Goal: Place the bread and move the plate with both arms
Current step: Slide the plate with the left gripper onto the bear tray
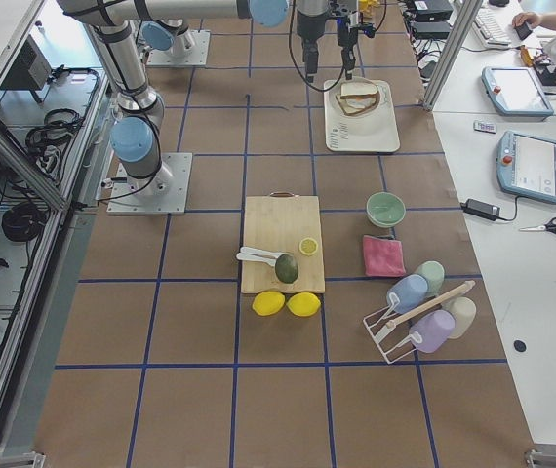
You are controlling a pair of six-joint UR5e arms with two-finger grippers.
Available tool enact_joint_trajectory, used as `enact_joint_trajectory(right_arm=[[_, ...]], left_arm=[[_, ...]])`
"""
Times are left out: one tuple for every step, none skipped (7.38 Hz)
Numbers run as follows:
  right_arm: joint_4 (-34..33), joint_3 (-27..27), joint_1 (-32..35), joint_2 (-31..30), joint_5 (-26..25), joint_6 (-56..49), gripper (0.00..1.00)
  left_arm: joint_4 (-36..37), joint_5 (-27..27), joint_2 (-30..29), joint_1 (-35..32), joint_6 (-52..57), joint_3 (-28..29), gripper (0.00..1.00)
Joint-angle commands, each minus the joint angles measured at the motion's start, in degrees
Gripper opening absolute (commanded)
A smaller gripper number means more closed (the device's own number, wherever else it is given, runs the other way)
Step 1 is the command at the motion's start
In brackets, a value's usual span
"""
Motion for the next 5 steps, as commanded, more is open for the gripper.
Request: enact_joint_trajectory(right_arm=[[-0.09, 0.0, -0.02, 0.0, -0.01, -0.03, 1.0], [-0.09, 0.0, -0.02, 0.0, -0.01, -0.12, 1.0], [-0.17, 0.0, -0.11, 0.0, -0.01, -0.2, 1.0], [-0.18, 0.0, -0.11, 0.0, -0.01, -0.38, 1.0], [-0.18, -0.08, -0.11, 0.0, -0.01, -0.38, 1.0]], left_arm=[[3.08, 0.11, -2.63, 0.09, -0.31, 0.77, 0.0], [3.61, 0.2, -3.07, 0.09, -0.49, 0.34, 0.0], [3.61, 0.29, -3.16, 0.09, -0.41, 0.08, 0.0], [3.61, 1.16, -3.25, 0.09, -0.14, -0.01, 0.89], [3.27, 2.3, -2.81, 0.09, -0.05, 0.07, 1.0]])
